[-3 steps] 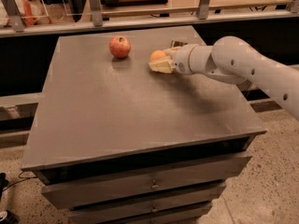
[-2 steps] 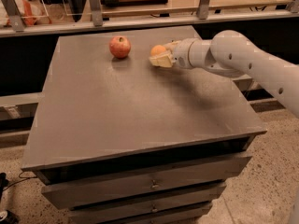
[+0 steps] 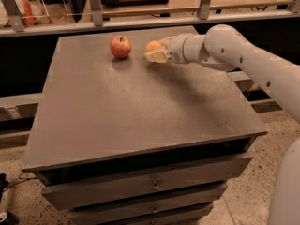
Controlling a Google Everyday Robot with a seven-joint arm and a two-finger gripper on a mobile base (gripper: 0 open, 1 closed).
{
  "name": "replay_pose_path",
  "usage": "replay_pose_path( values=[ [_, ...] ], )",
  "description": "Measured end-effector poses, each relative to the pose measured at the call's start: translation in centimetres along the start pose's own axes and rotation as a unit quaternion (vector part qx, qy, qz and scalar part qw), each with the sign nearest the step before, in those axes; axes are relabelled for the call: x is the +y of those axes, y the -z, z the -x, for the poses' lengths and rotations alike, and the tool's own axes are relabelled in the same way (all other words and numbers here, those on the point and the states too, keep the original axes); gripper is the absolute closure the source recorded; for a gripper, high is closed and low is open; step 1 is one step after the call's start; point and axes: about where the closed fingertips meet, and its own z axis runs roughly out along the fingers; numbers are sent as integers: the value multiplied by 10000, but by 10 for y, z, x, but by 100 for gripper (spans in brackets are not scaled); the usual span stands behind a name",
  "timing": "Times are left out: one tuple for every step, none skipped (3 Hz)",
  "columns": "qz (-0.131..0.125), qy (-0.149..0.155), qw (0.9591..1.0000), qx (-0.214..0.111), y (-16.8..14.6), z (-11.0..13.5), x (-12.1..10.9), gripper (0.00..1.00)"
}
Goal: Move orange near apple
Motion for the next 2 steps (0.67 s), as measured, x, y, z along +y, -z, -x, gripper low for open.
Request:
replay_pose_path(
  values=[
    [85,-8,10000,-31,-16,2,1,100],
    [163,-47,9998,-53,-30,6,6,100]
  ],
)
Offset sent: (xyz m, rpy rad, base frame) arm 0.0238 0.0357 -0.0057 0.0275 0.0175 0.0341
